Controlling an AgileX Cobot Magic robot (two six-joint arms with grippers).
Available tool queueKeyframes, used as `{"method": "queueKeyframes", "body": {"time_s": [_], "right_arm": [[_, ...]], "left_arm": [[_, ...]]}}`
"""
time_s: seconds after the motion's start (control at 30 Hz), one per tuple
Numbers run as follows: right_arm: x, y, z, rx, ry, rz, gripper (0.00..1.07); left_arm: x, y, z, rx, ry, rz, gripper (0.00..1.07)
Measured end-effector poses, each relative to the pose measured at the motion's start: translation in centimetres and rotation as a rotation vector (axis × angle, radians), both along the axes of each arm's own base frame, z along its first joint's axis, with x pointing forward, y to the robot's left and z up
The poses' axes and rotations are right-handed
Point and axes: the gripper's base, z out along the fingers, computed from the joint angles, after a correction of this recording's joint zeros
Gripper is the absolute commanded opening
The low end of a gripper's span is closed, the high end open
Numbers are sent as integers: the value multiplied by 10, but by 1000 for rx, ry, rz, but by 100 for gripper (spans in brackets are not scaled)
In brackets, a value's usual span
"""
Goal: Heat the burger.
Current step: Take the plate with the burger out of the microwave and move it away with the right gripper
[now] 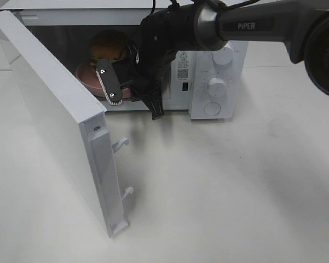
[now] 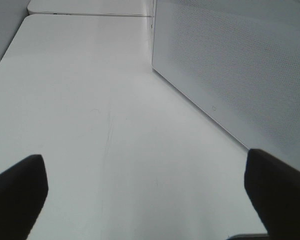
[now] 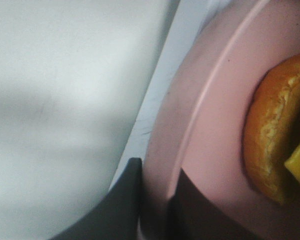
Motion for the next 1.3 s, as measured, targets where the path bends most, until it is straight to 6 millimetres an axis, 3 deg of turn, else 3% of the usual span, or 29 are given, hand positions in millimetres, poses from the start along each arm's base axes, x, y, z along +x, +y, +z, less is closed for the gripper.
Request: {"method": "queueKeyframes", "body": {"time_s": [0.7,1.3], "right_arm": [[-42,-22,16,-101,0,165,0],[-61,-38,21,-137,-41,242,0]], "left_arm": [[0,0,0,0,0,0,100],[0,0,0,0,0,0,100]]}}
